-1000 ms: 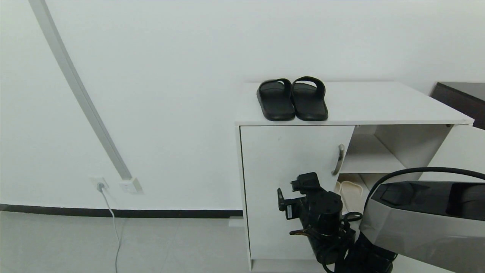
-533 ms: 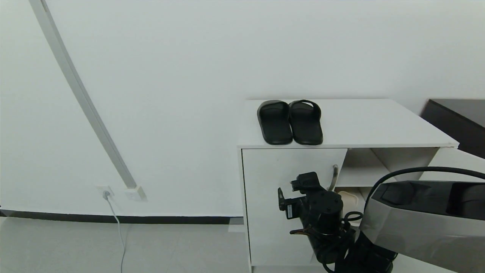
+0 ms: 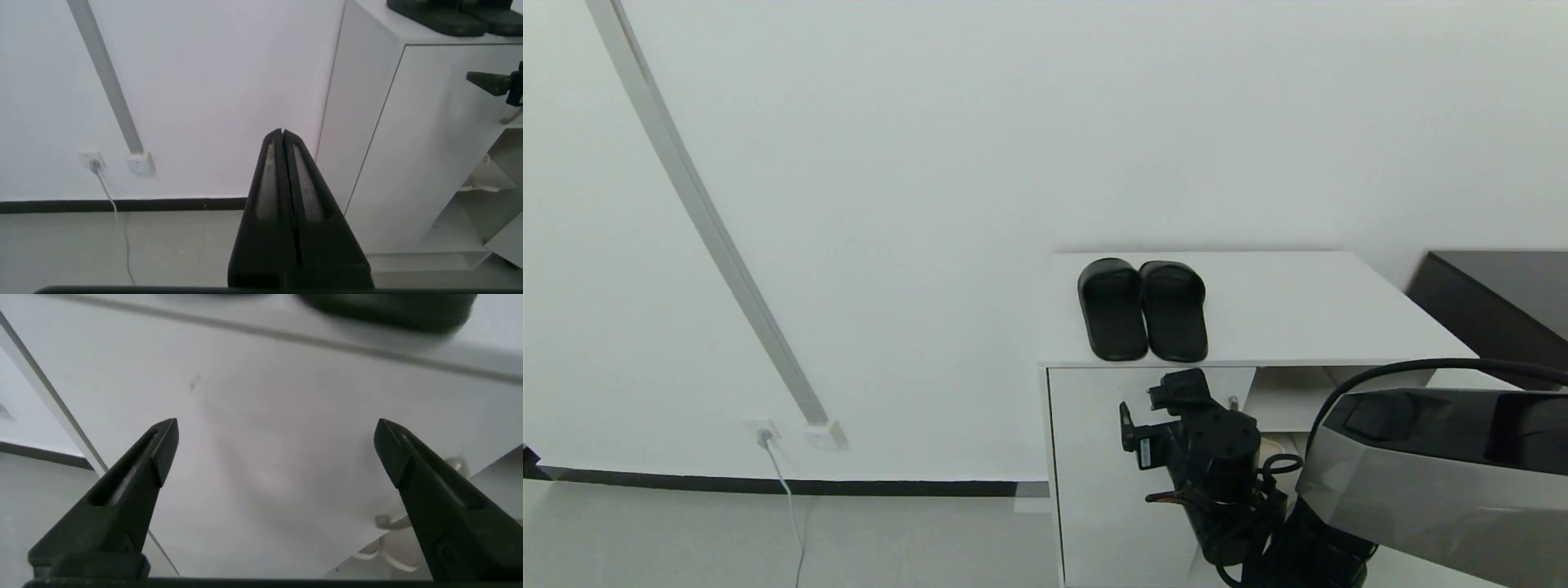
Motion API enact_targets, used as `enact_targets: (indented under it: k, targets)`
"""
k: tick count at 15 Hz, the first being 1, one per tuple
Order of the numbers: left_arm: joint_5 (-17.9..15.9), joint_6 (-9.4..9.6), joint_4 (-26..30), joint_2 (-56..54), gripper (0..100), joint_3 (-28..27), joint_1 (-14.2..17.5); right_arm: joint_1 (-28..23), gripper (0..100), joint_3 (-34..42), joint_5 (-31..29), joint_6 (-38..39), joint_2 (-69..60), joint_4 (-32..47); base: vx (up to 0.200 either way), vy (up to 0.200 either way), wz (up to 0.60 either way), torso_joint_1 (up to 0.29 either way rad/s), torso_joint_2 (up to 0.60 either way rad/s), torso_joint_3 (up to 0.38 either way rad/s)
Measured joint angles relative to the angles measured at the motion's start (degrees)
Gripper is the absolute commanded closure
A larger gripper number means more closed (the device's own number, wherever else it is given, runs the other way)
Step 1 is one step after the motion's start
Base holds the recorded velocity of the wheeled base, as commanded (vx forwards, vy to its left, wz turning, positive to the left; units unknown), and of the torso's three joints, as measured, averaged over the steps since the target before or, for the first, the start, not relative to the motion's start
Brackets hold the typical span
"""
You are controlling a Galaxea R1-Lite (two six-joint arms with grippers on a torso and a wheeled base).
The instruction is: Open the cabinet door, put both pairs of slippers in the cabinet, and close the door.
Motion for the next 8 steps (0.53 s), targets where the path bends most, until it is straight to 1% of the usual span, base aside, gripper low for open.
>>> enact_targets:
  k: [3, 8]
  targets:
    - [0.0, 0.00, 0.0, 0.0, 100, 0.0, 0.0, 0.0, 0, -0.1, 0.0, 0.0, -0.3, 0.1, 0.000, 0.000, 0.00, 0.229, -0.52, -0.281]
    - [-0.1, 0.28, 0.0, 0.0, 100, 0.0, 0.0, -0.2, 0, 0.1, 0.0, -0.5, -0.9, 0.2, 0.000, 0.000, 0.00, 0.178, -0.39, -0.210]
